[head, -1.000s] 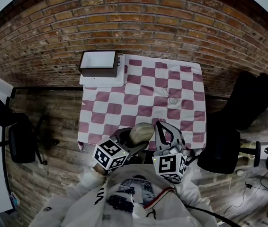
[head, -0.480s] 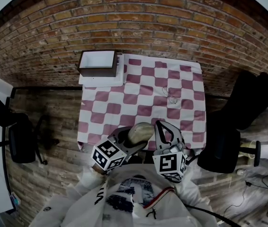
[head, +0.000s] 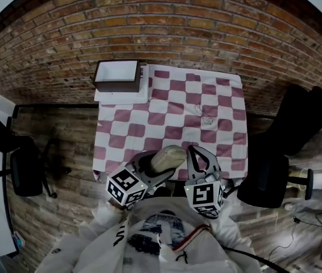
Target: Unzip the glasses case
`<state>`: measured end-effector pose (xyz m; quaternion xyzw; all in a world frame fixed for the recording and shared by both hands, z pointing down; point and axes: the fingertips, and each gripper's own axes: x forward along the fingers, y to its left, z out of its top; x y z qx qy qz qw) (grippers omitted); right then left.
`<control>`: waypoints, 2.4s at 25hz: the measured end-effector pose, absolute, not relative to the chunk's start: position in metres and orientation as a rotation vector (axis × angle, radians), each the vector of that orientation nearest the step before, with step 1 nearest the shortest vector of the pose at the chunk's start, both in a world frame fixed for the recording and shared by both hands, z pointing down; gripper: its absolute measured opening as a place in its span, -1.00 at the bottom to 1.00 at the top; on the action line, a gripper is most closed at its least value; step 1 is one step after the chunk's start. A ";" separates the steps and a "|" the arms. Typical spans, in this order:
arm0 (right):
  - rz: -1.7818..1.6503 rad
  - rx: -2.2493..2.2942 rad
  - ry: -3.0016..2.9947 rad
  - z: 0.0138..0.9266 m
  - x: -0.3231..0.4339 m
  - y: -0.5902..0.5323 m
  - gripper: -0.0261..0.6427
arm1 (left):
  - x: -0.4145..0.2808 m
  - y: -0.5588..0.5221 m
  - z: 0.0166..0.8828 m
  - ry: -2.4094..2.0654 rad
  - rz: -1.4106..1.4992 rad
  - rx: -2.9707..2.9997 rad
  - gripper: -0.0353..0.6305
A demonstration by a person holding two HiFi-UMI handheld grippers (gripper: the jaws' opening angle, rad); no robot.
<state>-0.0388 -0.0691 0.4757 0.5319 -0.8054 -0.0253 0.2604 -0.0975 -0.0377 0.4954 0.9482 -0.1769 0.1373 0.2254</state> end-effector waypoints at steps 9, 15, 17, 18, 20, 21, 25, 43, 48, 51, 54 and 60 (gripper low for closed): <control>0.008 1.440 -2.197 0.487 -0.039 -0.067 -0.87 | -0.104 -0.041 0.488 -0.495 0.315 2.609 -0.02; 0.028 1.444 -2.209 0.490 -0.040 -0.068 -0.87 | -0.104 -0.043 0.486 -0.514 0.296 2.624 -0.02; 0.050 1.445 -2.214 0.492 -0.040 -0.068 -0.87 | -0.103 -0.044 0.487 -0.516 0.286 2.618 -0.02; 0.059 1.444 -2.212 0.494 -0.040 -0.068 -0.87 | -0.103 -0.044 0.488 -0.519 0.288 2.616 -0.02; 0.064 1.448 -2.206 0.495 -0.038 -0.068 -0.87 | -0.102 -0.042 0.492 -0.523 0.307 2.623 -0.02; 0.058 1.453 -2.205 0.495 -0.036 -0.069 -0.87 | -0.101 -0.042 0.493 -0.523 0.322 2.633 -0.02; -0.033 1.447 -2.165 0.492 -0.034 -0.068 -0.87 | -0.100 -0.043 0.494 -0.516 0.381 2.663 -0.02; -0.380 1.375 -2.040 0.489 -0.041 -0.084 -0.87 | -0.107 -0.068 0.483 -0.491 0.926 2.894 -0.02; -0.419 1.364 -2.016 0.491 -0.044 -0.086 -0.87 | -0.111 -0.072 0.486 -0.436 1.079 2.918 -0.02; -0.443 1.359 -2.001 0.493 -0.046 -0.087 -0.87 | -0.113 -0.075 0.487 -0.401 1.152 2.935 -0.02; -0.465 1.357 -1.978 0.495 -0.044 -0.089 -0.87 | -0.112 -0.080 0.488 -0.377 1.235 2.952 -0.02; -0.489 1.337 -1.941 0.498 -0.040 -0.094 -0.87 | -0.112 -0.089 0.494 -0.340 1.467 2.995 -0.02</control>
